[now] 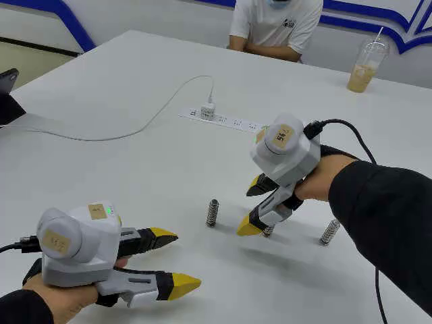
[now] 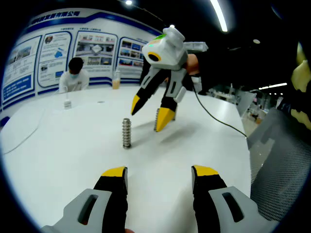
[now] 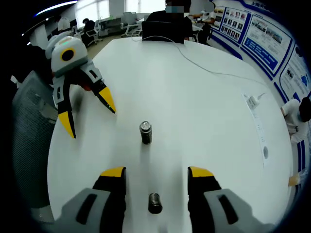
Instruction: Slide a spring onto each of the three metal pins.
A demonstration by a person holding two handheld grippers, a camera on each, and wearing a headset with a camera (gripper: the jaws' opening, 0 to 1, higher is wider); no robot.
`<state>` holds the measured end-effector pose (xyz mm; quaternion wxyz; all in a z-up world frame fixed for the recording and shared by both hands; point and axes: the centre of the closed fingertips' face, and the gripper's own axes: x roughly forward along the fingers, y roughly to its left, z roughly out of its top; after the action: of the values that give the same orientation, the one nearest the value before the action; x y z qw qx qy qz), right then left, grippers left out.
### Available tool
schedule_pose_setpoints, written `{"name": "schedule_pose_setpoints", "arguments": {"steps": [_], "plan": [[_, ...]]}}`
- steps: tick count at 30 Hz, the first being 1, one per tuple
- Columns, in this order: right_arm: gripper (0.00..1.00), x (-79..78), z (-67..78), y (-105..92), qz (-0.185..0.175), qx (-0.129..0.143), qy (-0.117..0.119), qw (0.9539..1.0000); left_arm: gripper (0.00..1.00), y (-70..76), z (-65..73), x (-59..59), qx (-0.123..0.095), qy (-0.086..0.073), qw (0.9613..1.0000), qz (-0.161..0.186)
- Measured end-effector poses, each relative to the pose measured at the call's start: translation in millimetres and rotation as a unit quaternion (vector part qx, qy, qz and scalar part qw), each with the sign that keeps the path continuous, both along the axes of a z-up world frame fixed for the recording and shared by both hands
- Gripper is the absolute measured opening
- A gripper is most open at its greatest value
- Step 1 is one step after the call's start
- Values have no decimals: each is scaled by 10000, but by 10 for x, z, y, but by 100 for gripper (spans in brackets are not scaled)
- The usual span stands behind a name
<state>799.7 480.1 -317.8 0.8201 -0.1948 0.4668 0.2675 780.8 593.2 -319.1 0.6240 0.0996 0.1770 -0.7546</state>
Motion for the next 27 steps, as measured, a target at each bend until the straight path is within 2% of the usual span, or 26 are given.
{"name": "schedule_pose_setpoints", "arguments": {"steps": [14, 27], "plan": [[57, -122, 39, -275, -386, 30, -133, 9992, 56, -16, 12, 12, 21, 7, 10000, 14], [60, -330, 22, -521, -819, 126, -223, 9963, 58, -44, 14, 36, 56, -3, 10000, 30]]}}
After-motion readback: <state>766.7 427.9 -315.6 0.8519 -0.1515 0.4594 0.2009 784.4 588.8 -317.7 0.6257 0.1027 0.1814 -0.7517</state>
